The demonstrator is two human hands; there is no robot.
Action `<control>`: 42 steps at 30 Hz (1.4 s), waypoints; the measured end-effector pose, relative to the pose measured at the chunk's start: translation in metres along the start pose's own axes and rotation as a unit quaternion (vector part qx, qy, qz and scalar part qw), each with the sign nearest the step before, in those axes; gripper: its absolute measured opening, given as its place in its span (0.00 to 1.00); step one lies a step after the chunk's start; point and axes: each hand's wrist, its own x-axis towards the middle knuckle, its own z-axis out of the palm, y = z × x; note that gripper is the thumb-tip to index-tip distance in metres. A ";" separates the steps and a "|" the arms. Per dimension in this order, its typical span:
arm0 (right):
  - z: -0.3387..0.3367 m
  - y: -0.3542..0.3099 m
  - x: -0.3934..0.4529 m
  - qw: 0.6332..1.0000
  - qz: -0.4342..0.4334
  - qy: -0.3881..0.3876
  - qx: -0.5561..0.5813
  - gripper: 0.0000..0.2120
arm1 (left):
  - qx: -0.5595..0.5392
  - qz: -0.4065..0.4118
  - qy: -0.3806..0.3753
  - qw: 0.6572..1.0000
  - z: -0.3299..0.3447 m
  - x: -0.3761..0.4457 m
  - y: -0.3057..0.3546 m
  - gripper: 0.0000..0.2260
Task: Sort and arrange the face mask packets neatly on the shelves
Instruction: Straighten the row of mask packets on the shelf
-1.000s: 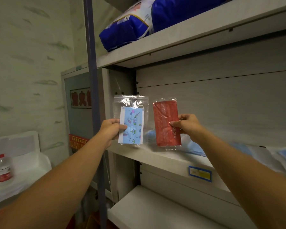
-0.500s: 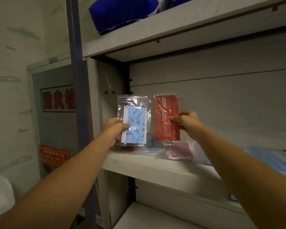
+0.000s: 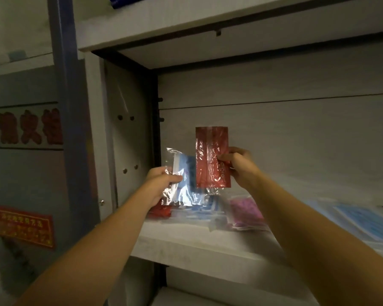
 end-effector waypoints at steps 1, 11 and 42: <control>0.001 0.003 0.001 1.000 0.002 0.002 0.005 0.09 | 0.010 0.002 0.000 1.000 0.002 0.001 -0.003 0.14; -0.013 0.021 0.005 0.999 -0.010 0.045 -0.005 0.09 | 0.269 0.116 -0.015 0.956 0.007 0.012 -0.028 0.08; 0.003 0.022 -0.004 0.999 -0.012 0.038 0.019 0.05 | 0.511 0.277 0.045 0.812 -0.023 -0.002 -0.005 0.17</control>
